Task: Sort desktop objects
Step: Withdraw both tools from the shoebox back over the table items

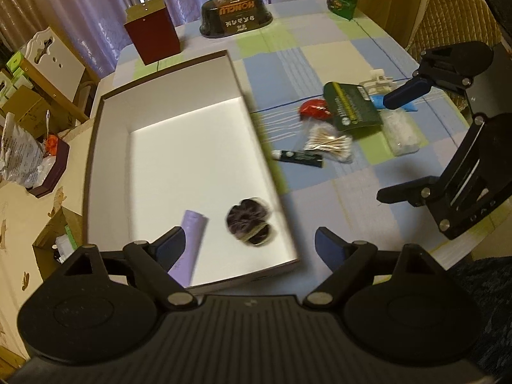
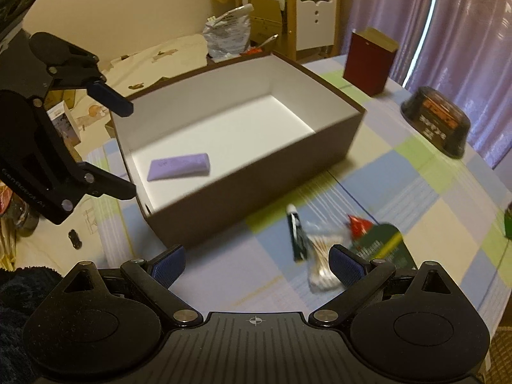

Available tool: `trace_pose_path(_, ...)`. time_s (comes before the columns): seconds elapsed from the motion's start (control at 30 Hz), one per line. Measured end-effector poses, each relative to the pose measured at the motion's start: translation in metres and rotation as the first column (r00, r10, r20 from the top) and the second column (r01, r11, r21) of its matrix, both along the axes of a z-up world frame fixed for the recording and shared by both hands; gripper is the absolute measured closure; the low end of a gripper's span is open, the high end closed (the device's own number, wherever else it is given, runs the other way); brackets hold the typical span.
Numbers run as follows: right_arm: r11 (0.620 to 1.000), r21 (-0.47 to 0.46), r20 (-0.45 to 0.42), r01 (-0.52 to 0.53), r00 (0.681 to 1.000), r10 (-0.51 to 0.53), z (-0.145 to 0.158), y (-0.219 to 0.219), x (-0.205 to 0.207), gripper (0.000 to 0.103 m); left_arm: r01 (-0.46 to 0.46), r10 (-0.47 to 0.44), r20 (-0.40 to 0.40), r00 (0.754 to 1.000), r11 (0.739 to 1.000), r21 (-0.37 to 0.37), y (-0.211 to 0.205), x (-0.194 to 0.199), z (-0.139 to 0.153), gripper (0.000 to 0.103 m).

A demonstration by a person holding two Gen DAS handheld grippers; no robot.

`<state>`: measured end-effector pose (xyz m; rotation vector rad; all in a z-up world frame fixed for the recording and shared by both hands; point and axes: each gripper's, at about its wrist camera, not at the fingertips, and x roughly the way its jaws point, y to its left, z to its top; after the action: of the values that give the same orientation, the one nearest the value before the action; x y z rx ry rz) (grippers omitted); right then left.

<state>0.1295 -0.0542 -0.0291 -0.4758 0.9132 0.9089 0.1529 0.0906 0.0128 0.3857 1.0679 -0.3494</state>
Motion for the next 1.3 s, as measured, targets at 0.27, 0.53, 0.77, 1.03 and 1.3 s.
trace_pose_path(0.27,1.000,0.010,-0.007,-0.016,1.000,0.016,-0.001,-0.043,0.000,0.005,-0.076,0.076,-0.006,0.997,0.997,-0.006,-0.031,-0.023,-0.007,0.017)
trace_pose_path(0.53,0.999,0.025,-0.023,-0.047,0.999,0.048,-0.008,-0.074,0.000,0.005,-0.175,0.175,-0.010,0.985,0.985,-0.006,-0.048,-0.046,-0.012,0.016)
trace_pose_path(0.77,0.998,0.033,-0.039,-0.054,0.998,0.056,-0.017,-0.095,0.006,0.005,-0.256,0.256,-0.007,0.967,0.967,-0.011,-0.059,-0.062,-0.016,0.014)
trace_pose_path(1.03,0.999,0.053,-0.062,0.010,0.998,-0.007,-0.028,-0.127,0.024,0.005,-0.295,0.295,0.012,0.955,0.955,-0.021,-0.075,-0.063,-0.019,0.014)
trace_pose_path(1.3,0.993,0.065,-0.053,0.100,0.994,-0.097,-0.038,-0.163,0.042,0.005,-0.308,0.313,0.077,0.947,0.949,-0.072,-0.098,-0.056,-0.029,0.014)
